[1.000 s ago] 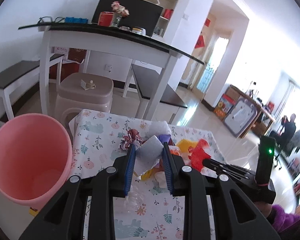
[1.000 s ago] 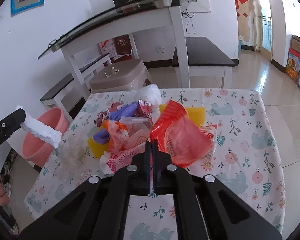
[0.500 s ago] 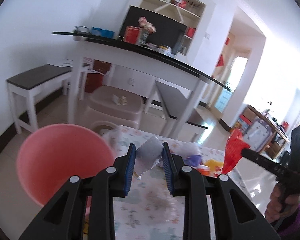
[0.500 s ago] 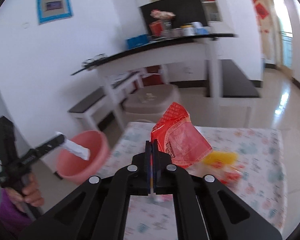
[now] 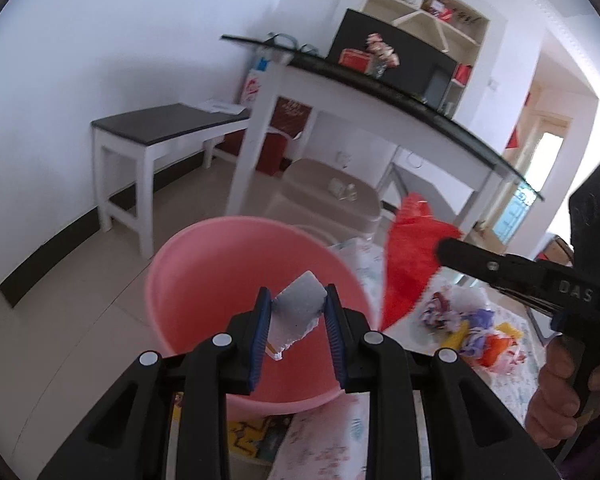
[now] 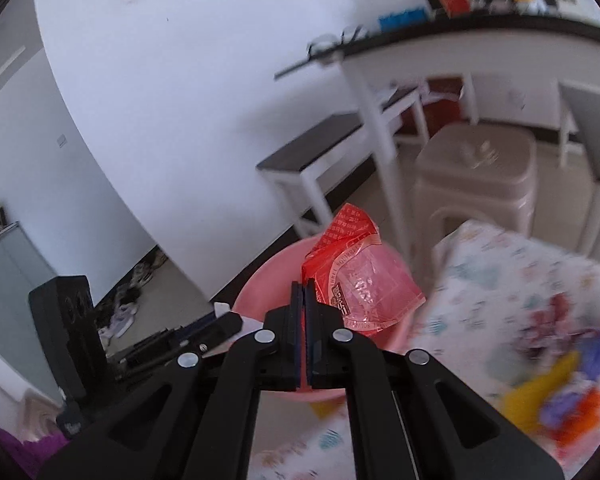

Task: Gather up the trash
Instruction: 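Carry both items over the pink bucket and open both grippers to drop them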

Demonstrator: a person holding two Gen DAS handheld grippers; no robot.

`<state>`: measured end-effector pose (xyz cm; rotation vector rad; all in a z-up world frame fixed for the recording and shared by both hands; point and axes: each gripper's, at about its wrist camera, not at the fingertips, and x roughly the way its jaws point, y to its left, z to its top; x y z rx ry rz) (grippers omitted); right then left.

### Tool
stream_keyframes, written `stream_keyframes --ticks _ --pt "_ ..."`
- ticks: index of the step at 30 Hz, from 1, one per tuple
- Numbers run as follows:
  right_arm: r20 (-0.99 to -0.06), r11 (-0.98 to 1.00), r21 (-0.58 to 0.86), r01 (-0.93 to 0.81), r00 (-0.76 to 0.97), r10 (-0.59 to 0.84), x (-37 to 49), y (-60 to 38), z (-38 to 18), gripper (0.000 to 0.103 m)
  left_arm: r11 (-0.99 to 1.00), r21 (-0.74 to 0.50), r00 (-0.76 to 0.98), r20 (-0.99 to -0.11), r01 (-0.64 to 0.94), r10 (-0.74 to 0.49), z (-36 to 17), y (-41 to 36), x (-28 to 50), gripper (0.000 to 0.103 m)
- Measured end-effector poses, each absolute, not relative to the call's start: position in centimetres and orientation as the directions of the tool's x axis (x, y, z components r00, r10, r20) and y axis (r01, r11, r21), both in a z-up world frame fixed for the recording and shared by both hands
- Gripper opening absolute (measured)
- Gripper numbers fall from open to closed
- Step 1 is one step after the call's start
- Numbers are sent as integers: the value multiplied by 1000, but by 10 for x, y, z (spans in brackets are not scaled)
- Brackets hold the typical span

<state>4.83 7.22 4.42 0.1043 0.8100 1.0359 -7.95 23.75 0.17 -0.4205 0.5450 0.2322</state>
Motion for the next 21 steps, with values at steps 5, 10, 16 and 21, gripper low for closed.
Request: stream_keyframes --ticks 5,10,16,21 --pt "-600 532 464 -709 190 777 53 107 11 2 885 -313 808 -578 -345 111 -15 245 -76 26" --pt "-667 558 450 -698 153 729 50 112 -22 2 882 -309 781 -617 -356 99 -32 247 -67 26" --pt "-716 583 418 -697 142 684 42 111 -29 3 873 -323 756 -650 -366 77 -45 246 -61 29" --pt "-727 595 427 -681 132 673 47 111 -32 29 865 -328 749 -658 -380 79 -45 248 -61 39"
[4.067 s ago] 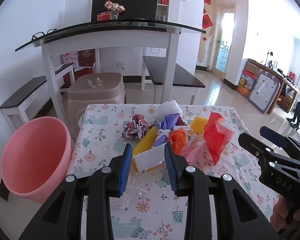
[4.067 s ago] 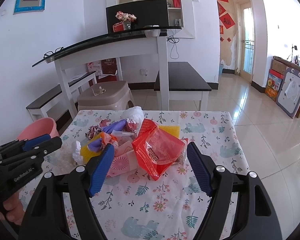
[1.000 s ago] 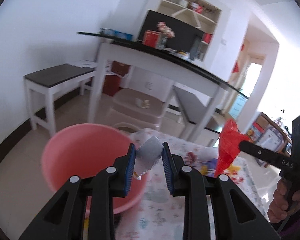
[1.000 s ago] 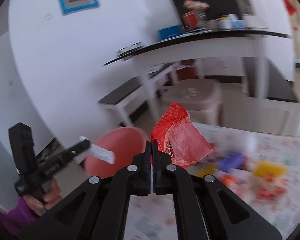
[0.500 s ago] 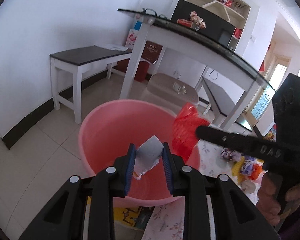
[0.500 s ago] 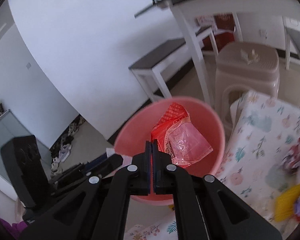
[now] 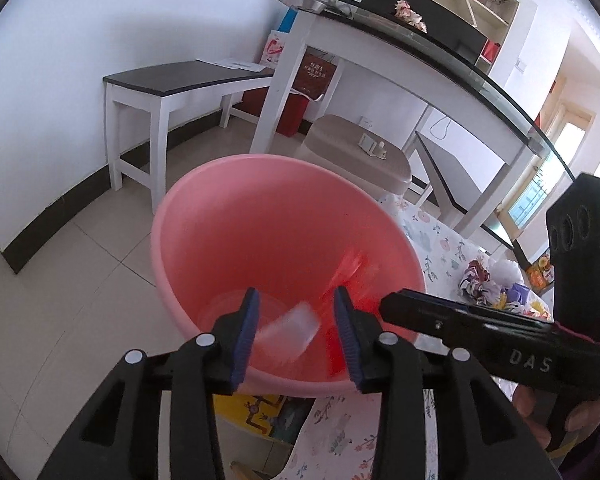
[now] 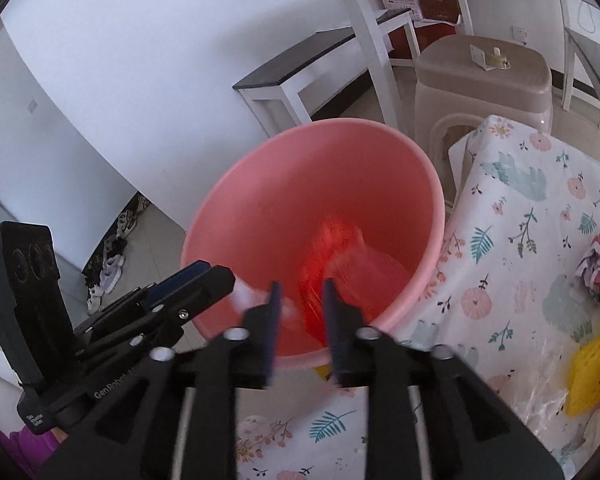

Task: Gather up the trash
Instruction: 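Carry both items over the pink bucket and open both grippers to drop them, then grasp the clear plastic wrap with the left gripper while the right gripper grasps an orange wrapper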

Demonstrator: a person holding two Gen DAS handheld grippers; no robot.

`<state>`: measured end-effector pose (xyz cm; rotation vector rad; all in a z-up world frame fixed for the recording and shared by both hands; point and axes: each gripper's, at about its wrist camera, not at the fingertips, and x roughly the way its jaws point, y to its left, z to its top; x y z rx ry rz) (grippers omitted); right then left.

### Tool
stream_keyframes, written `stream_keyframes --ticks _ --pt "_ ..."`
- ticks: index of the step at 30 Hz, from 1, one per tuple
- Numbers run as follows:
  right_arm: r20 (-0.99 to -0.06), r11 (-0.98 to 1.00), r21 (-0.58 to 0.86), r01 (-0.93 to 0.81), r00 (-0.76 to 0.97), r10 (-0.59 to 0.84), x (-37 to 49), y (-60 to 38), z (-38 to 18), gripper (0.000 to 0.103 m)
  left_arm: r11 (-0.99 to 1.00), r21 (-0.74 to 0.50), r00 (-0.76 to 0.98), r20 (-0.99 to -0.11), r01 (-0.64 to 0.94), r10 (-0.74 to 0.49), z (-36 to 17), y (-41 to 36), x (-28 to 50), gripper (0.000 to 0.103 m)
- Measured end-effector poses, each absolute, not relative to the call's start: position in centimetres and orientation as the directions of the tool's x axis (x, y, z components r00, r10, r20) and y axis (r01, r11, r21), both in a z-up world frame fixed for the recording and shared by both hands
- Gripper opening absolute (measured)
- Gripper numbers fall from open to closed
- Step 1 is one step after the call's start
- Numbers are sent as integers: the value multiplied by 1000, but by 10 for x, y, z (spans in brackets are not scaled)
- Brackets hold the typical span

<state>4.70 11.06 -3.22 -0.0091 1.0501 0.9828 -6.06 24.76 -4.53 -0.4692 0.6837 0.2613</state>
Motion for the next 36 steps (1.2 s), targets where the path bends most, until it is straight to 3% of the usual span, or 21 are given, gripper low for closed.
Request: stream_keyframes --ticks 11,23,29,36 --pt "-714 613 364 -701 212 667 28 81 -20 31 881 -328 776 -628 -342 67 -27 235 -62 39" --pt "-671 766 275 -581 455 585 15 -42 10 31 941 -308 804 -590 -142 -71 -1 168 -47 39" --pt "-675 870 222 -440 575 463 12 -119 5 31 956 -291 771 -618 -37 -158 -6 124 -35 41" --pt "-704 917 271 -293 590 397 11 -184 -19 31 967 -250 682 -701 41 -210 -33 78 -18 42"
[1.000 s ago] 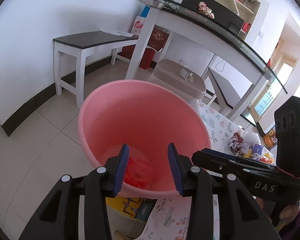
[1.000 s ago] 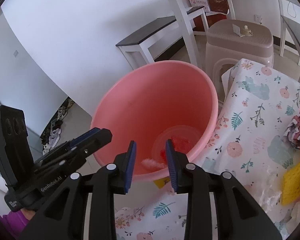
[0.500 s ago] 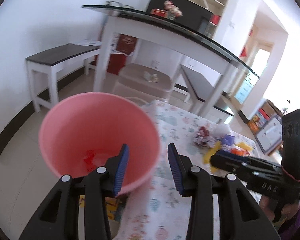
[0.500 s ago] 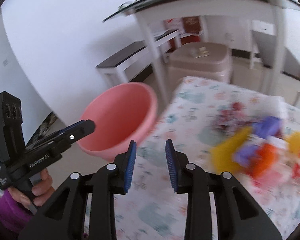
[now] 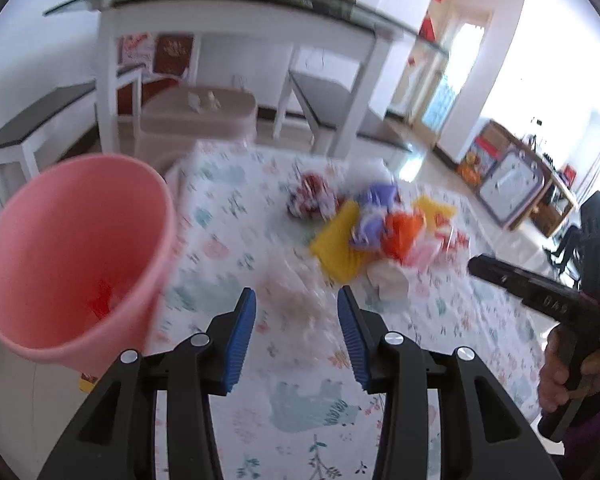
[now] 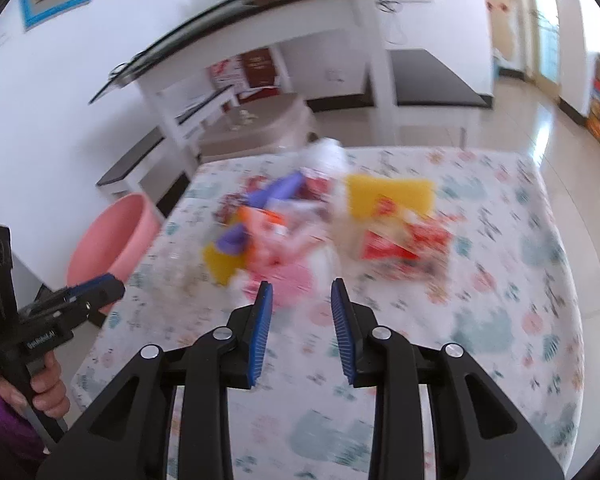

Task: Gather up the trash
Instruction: 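Grasp the clear plastic wrap with the left gripper while the right gripper grasps an orange wrapper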

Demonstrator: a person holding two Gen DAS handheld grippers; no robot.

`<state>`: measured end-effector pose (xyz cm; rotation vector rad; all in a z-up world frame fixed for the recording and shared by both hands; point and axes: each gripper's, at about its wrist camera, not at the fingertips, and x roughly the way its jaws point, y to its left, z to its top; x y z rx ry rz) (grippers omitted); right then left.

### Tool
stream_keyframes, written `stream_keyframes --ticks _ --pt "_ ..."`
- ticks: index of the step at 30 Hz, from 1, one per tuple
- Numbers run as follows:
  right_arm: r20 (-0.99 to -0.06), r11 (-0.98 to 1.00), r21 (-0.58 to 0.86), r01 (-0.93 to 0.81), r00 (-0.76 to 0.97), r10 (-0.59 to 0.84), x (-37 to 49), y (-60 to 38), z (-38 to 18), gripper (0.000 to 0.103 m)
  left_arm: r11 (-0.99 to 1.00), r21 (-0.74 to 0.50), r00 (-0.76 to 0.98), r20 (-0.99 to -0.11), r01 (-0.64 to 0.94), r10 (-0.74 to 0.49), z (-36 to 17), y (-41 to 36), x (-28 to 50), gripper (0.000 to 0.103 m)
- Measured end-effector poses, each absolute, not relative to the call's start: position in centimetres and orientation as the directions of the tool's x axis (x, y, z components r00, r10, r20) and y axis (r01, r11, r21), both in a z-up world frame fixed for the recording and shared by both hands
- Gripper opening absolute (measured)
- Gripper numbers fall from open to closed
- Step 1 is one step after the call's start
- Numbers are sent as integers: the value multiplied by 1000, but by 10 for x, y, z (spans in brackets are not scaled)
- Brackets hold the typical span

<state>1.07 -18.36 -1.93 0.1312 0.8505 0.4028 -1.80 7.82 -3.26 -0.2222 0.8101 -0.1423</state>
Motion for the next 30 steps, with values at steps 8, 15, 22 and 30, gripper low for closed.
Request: stream_keyframes --ticks 8,15,22,30 --pt "-704 918 326 -227 589 396 7 -215 -34 43 981 -192 597 -783 35 -174 -62 57 -6 41" --pt "-694 910 330 -252 588 415 6 -208 -33 43 979 -202 594 -783 37 -185 -64 57 -8 28" --pt "-667 895 309 -321 598 445 7 -186 -20 43 979 -203 649 -740 34 -176 -50 59 -17 20" --pt "-654 886 269 -378 604 457 28 -146 -12 43 976 -213 688 -703 39 -180 -35 65 -24 19"
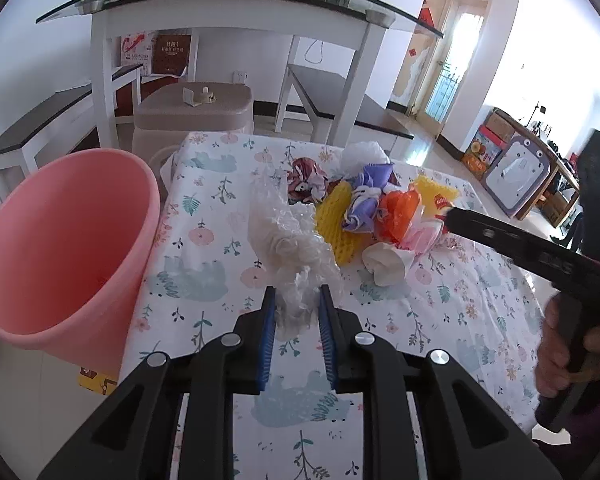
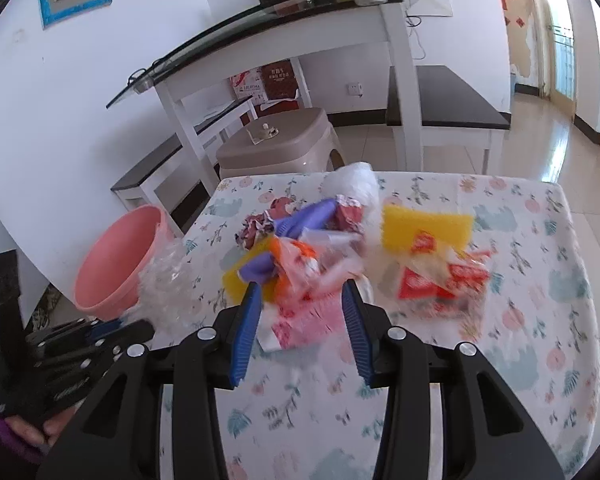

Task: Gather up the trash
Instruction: 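Grasp the clear plastic wrap with the left gripper while the right gripper grasps an orange wrapper, then move both grippers over the pink bucket and release the wrap and wrapper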

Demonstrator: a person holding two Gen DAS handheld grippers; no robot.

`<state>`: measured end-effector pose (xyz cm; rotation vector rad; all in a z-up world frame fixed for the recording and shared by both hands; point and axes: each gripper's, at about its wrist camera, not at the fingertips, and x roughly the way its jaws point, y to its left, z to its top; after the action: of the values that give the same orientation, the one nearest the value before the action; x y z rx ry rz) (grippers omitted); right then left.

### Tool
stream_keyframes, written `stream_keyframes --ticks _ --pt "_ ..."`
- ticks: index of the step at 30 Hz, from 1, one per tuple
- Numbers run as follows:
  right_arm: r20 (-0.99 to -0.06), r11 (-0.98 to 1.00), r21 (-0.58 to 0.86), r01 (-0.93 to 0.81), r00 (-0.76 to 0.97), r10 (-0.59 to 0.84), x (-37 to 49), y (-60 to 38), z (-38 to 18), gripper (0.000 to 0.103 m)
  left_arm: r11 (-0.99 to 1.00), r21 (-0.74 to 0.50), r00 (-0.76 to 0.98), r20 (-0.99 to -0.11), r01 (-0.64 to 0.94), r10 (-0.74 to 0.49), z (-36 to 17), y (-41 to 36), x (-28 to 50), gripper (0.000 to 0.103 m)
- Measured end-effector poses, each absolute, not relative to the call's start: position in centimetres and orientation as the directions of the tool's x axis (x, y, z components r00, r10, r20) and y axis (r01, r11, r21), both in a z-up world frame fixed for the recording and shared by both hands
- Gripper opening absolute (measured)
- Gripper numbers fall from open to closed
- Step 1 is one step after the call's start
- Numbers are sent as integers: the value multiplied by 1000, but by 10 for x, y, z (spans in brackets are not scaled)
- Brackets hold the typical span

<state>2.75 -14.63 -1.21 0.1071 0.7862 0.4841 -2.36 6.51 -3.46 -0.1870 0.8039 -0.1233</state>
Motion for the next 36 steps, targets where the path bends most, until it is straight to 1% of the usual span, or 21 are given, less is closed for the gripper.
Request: stream_keyframes --ticks 2,3,4,5,6,9,10,12,16,21,27,36 --pt "-654 883 271 -382 600 460 33 -138 -12 41 975 -217 694 -696 38 -182 -33 68 -26 19" --pt "-656 883 268 -385 599 460 35 -135 -13 39 975 -219 695 -695 38 -183 -33 68 -27 19" --pt "-659 884 261 -389 597 457 37 -131 -14 34 974 -221 697 -692 39 -185 -32 70 -28 19" --pt "-664 886 247 -394 597 450 38 -127 -14 30 974 -222 699 -691 38 -185 -32 71 -29 19" --pt "-668 889 231 -396 600 440 39 -124 -15 29 974 -223 700 -690 38 -185 -33 71 -30 19" --pt "-687 903 190 -385 604 403 44 -118 -22 15 972 -231 703 -685 39 -191 -32 74 -32 19" --pt "-691 906 192 -378 603 398 44 -118 -23 10 972 -233 706 -681 40 -192 -31 75 -33 19" --pt "-688 907 209 -366 605 402 44 -123 -23 5 971 -234 714 -673 44 -194 -29 76 -35 19" --pt "-658 889 281 -362 601 453 38 -137 -11 4 969 -242 732 -652 45 -197 -23 81 -39 19" --pt "-606 863 319 -391 615 503 30 -139 17 4 968 -250 763 -618 35 -187 -14 88 -45 19" --pt "-562 802 368 -471 575 595 30 -111 41 4 973 -228 817 -567 -29 -109 3 114 -58 19" --pt "-552 689 362 -627 451 701 32 -23 52 3 950 -239 836 -548 -201 39 11 174 -78 19"
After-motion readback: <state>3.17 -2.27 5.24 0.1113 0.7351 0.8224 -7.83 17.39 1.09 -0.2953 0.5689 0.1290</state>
